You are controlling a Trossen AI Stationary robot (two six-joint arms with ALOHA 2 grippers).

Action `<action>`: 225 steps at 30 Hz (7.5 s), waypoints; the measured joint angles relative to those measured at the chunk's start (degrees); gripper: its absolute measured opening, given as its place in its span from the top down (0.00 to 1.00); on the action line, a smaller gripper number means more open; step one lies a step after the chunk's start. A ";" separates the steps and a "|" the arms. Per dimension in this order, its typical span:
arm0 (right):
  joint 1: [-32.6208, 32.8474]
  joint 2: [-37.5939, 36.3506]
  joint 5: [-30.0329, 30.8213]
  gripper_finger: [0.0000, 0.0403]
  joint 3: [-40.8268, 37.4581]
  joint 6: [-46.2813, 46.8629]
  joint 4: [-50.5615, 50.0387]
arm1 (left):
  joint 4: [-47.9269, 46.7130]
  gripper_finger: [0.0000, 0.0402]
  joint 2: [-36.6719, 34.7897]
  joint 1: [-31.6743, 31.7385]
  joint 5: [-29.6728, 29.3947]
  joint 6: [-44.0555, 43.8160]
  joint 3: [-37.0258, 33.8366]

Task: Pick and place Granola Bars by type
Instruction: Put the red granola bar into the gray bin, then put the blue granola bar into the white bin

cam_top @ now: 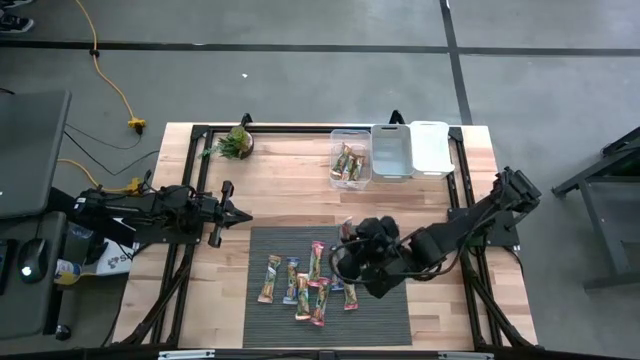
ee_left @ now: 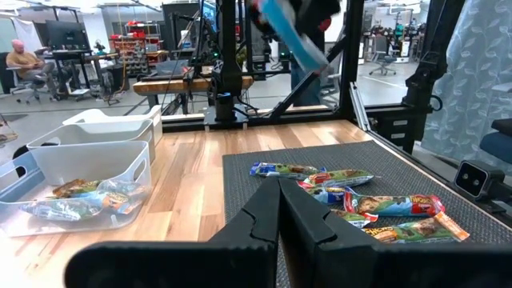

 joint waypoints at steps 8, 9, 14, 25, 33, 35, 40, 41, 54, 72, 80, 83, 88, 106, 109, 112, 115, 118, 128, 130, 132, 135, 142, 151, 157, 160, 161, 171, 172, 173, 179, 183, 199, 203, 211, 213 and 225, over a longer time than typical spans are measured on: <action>-2.50 0.00 11.27 0.90 8.92 -16.67 0.00 | 0.00 1.00 0.00 0.00 0.01 0.00 0.00; -2.93 0.00 12.12 0.90 10.13 -19.28 0.02 | 0.00 1.00 0.00 0.00 0.01 0.00 0.00; -5.53 -0.02 13.50 0.90 15.05 -29.93 0.43 | 0.00 1.00 0.00 0.00 0.00 0.00 0.00; -14.32 -0.02 18.90 0.90 21.49 -41.88 0.42 | 0.00 1.00 0.01 0.00 0.00 0.00 0.01; -26.19 -0.02 19.40 0.91 24.95 -43.23 -0.19 | 0.01 1.00 0.00 0.00 0.00 0.00 0.00; -29.88 -0.02 18.17 0.91 24.99 -41.46 -1.17 | 0.01 1.00 0.01 0.00 0.00 0.00 0.00; -40.25 -0.02 10.58 0.90 24.71 -30.91 -9.09 | 0.00 1.00 0.00 0.00 -0.01 0.00 0.00; -42.36 -0.02 8.66 0.90 24.37 -28.40 -11.25 | 0.00 1.00 0.00 0.00 0.01 0.00 0.00; -64.68 -0.02 -13.62 0.89 11.77 -27.56 -20.88 | 0.00 1.00 0.01 0.00 0.00 0.00 0.00; -66.63 0.00 -35.59 0.90 -21.93 -23.78 1.57 | 0.00 1.00 0.02 0.00 0.01 0.00 0.00; -66.23 0.00 -36.93 0.89 -25.54 -22.29 9.14 | 0.00 1.00 0.02 0.00 0.01 0.00 0.00; -66.22 0.00 -37.41 0.87 -25.54 -22.14 9.53 | 0.00 1.00 0.02 0.00 0.00 0.00 0.00; -66.20 0.00 -38.01 0.84 -25.54 -22.19 9.50 | 0.00 1.00 0.02 0.00 -0.01 0.00 0.00; -66.06 0.00 -31.60 0.83 -12.15 -31.73 -1.31 | 0.00 1.00 0.02 0.00 0.01 0.00 0.00; -64.91 0.00 -31.52 0.83 -6.12 -34.71 -6.04 | 0.00 1.00 0.01 0.00 0.00 0.00 0.00; -62.28 0.00 -32.08 0.83 0.03 -37.62 -10.33 | 0.00 1.00 0.00 0.00 0.01 0.00 0.00; -58.81 0.00 -34.56 0.83 5.84 -39.63 -14.70 | 0.00 1.00 0.02 0.00 0.00 0.00 0.01; -54.37 0.00 -38.41 0.83 10.93 -40.73 -17.96 | 0.00 1.00 0.01 0.00 -0.01 0.00 0.00; -36.15 0.00 -42.19 0.83 21.87 -34.29 -21.78 | 0.00 1.00 0.02 0.00 -0.01 0.00 0.00; -32.42 0.00 -41.45 0.83 22.33 -31.25 -21.58 | 0.00 1.00 0.01 0.00 0.00 0.00 0.00; -28.52 0.00 -40.41 0.83 22.30 -28.31 -20.89 | 0.00 1.00 0.01 0.00 0.01 0.00 0.00; -22.43 0.00 -39.28 0.83 21.72 -24.23 -19.45 | 0.01 1.00 0.01 0.00 -0.01 0.00 0.00; -9.11 0.00 -34.27 0.83 17.41 -13.80 -11.89 | 0.00 1.00 0.02 0.00 0.01 0.00 0.00; 5.80 0.00 -25.77 0.83 3.18 4.80 6.73 | 0.01 1.00 0.00 0.00 0.00 0.00 0.00; 10.18 0.00 -25.38 0.83 -8.96 17.33 23.11 | 0.00 1.00 0.00 0.00 0.01 0.00 0.00; 10.94 0.02 -24.05 0.83 -12.73 21.73 25.67 | 0.01 1.00 0.01 0.00 0.01 0.00 0.01; 10.82 0.02 -23.47 0.83 -13.55 23.38 25.71 | 0.00 1.00 0.00 0.00 0.00 0.00 0.01; 2.22 0.02 -31.01 0.83 -15.03 33.26 5.08 | 0.00 1.00 0.01 0.00 0.01 0.00 0.00; 1.31 0.02 -32.19 0.83 -15.03 34.49 1.39 | 0.00 1.00 0.01 0.00 -0.01 0.00 0.00; 0.47 0.02 -33.18 0.83 -15.03 35.45 -2.41 | 0.00 1.00 0.01 0.00 0.01 0.00 0.00; -3.89 0.02 -36.29 0.80 -15.05 37.30 -11.38 | 0.00 1.00 0.00 0.00 0.01 0.00 0.00; -6.06 0.36 -36.03 0.70 -15.01 39.13 -11.17 | 0.00 1.00 0.00 0.00 0.00 0.00 0.00; -11.64 12.87 -44.11 0.41 -15.01 44.57 -2.70 | 0.01 1.00 0.01 0.00 -0.01 0.00 0.00; -11.69 14.39 -44.39 0.41 -15.01 45.02 -2.23 | 0.00 1.00 0.02 0.00 0.01 0.00 0.00; -12.72 14.86 -44.04 0.41 -15.01 44.95 -2.10 | 0.00 1.00 0.02 0.00 0.01 0.00 0.00; -13.02 14.86 -43.99 0.41 -15.01 44.91 -2.10 | 0.02 1.00 0.00 0.00 0.01 0.00 0.00; -14.37 15.56 -44.63 0.41 -14.99 45.31 -2.07 | 0.00 1.00 0.00 0.00 0.00 0.00 0.00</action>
